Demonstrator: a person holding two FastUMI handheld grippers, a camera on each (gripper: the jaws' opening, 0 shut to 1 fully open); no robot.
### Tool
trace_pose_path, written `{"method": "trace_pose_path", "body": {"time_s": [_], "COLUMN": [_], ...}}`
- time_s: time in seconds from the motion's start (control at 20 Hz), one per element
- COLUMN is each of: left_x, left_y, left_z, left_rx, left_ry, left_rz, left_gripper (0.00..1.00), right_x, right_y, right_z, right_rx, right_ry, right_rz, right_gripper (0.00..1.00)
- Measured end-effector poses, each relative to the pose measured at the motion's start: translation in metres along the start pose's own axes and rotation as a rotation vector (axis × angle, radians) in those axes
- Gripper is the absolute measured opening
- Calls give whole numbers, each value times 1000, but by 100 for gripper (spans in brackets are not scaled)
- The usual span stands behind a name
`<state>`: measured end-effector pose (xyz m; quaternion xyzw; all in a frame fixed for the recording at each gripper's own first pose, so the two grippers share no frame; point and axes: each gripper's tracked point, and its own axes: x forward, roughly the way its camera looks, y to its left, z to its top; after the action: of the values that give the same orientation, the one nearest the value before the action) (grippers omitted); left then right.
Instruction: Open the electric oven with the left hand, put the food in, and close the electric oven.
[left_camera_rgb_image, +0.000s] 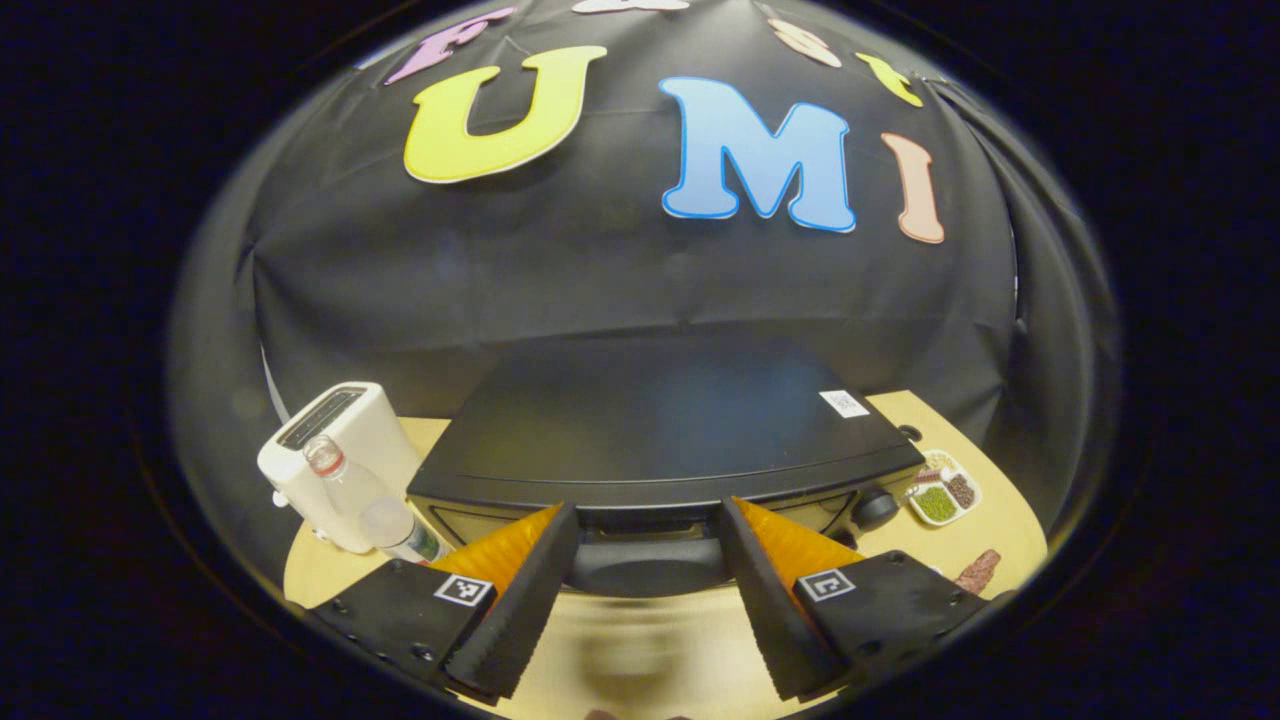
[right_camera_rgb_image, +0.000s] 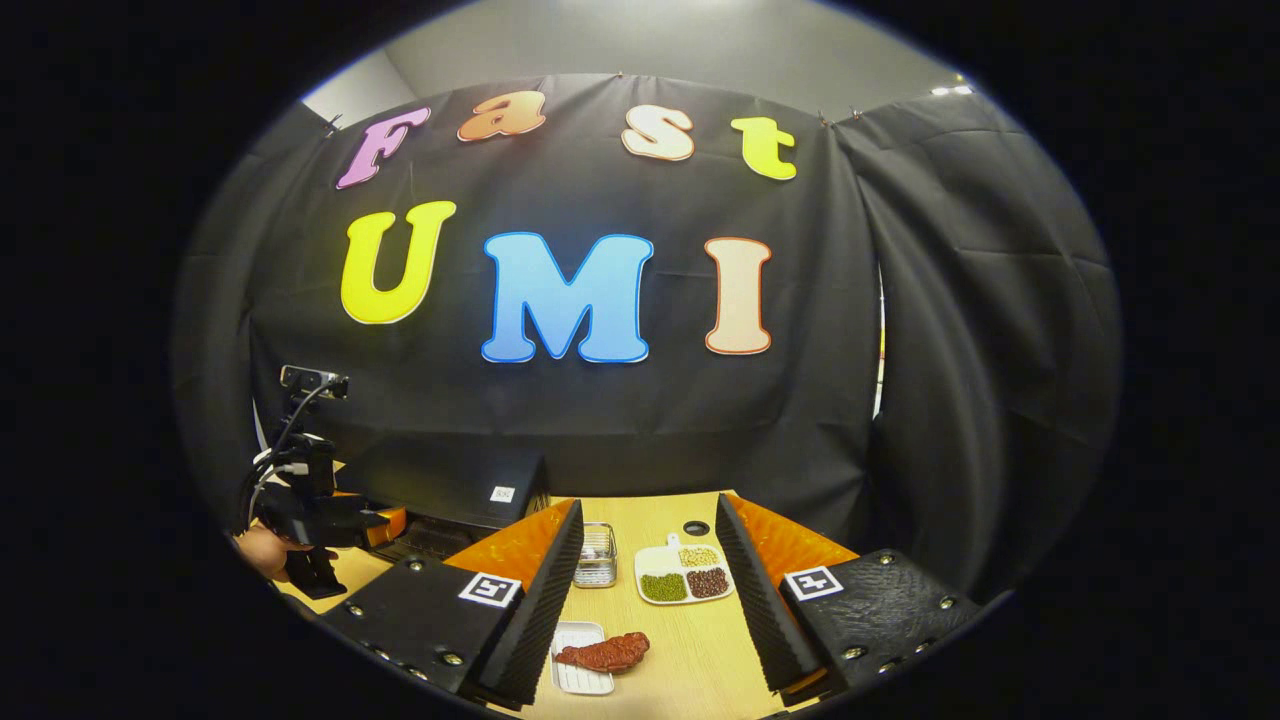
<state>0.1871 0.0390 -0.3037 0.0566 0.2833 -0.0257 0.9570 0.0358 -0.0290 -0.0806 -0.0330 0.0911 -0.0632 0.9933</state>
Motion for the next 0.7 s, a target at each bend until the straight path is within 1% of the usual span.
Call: {"method": "trace_pose_path", "body": {"time_s": [0.05, 0.1, 0.15, 0.2, 0.25, 0.3, 0.35, 0.4, 0.5, 0.55, 0.6, 0.7], "left_x": [-3, -6, -11, -15, -17, -22, -28, -33, -41, -45, -48, -54], "left_y": [0, 0, -1, -2, -2, -2, -3, -4, -5, -5, -6, -9], "left_z": [-2, -5, -9, -12, -14, -20, -25, -32, -45, -51, -58, -74], "left_rx": [-3, -8, -11, -10, -6, -1, 0, -2, -5, -5, -3, 3], "left_ry": [3, 7, 9, 13, 15, 17, 20, 24, 39, 46, 55, 75], "left_rz": [-4, -10, -15, -16, -16, -15, -14, -13, -6, -1, 3, 6], "left_gripper": [95, 92, 92, 99, 95, 95, 99, 95, 95, 99, 95, 95], "right_x": [-1, -2, -4, -5, -6, -7, -8, -10, -15, -17, -19, -21], "right_y": [1, 1, 2, 3, 4, 6, 7, 8, 8, 8, 8, 6], "right_z": [-1, 0, 0, 1, 1, 2, 2, 3, 5, 5, 6, 5], "right_rx": [-1, -2, 0, 3, 3, 2, 0, -4, -10, -12, -14, -16], "right_ry": [-1, -3, -4, -6, -9, -10, -12, -15, -23, -26, -28, -27], "right_rz": [2, 2, 5, 9, 12, 18, 22, 26, 32, 33, 33, 32], "right_gripper": [81, 81, 81, 81, 81, 81, 81, 81, 81, 81, 81, 81]}}
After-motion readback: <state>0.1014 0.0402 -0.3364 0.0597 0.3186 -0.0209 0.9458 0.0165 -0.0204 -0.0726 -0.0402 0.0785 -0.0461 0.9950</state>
